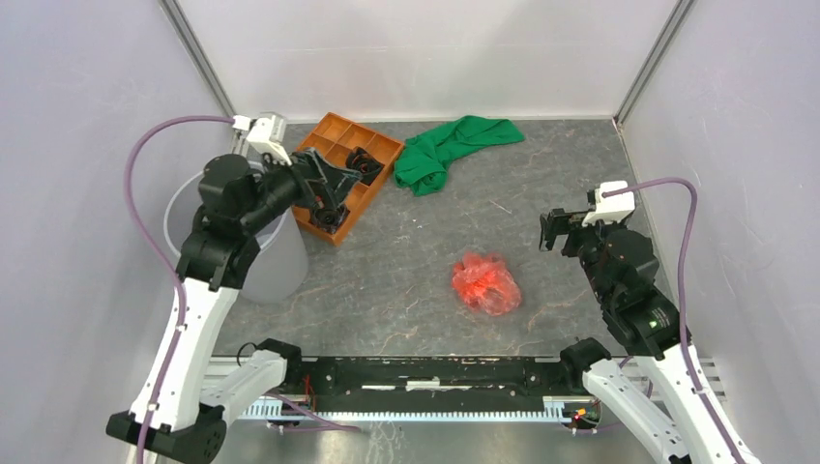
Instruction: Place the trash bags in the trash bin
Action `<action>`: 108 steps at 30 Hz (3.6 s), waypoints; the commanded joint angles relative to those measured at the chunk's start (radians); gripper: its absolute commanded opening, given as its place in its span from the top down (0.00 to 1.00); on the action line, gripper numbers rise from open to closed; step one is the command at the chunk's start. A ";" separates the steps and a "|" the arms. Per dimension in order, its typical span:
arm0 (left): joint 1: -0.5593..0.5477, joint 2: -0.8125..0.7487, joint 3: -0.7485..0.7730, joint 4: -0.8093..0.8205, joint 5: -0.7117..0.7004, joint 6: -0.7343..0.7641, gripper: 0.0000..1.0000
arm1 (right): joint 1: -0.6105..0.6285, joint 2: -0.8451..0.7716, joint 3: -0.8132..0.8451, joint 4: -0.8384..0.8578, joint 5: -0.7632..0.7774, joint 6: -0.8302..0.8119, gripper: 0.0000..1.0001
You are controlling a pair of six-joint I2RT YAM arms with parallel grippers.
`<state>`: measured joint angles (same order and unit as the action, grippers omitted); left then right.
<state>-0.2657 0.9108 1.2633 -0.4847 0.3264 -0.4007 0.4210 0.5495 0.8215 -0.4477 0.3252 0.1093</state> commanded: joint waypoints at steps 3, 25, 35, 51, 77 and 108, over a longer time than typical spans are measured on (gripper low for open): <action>-0.173 0.049 -0.098 0.092 0.006 -0.090 0.00 | -0.021 -0.028 -0.060 0.002 -0.036 0.068 0.02; -0.828 0.572 -0.185 0.352 -0.410 -0.199 0.00 | -0.029 -0.099 -0.126 -0.005 -0.150 0.045 0.02; -0.826 0.778 -0.012 0.311 -0.477 -0.115 0.23 | -0.028 -0.020 -0.145 -0.040 -0.404 0.038 0.02; -0.773 0.425 -0.076 0.128 -0.657 -0.089 0.98 | -0.028 0.061 -0.304 0.025 -0.560 0.091 0.02; -0.807 0.423 -0.185 0.276 -0.372 -0.147 0.98 | -0.025 0.138 -0.385 0.142 -0.795 0.128 0.02; -0.801 0.222 -0.340 0.366 -0.502 -0.249 0.98 | 0.222 0.203 -0.293 0.156 -0.621 0.125 0.07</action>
<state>-1.0725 1.1557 0.8982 -0.1322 -0.1272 -0.6193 0.6075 0.7322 0.4393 -0.2371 -0.3885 0.3233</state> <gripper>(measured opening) 0.029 0.942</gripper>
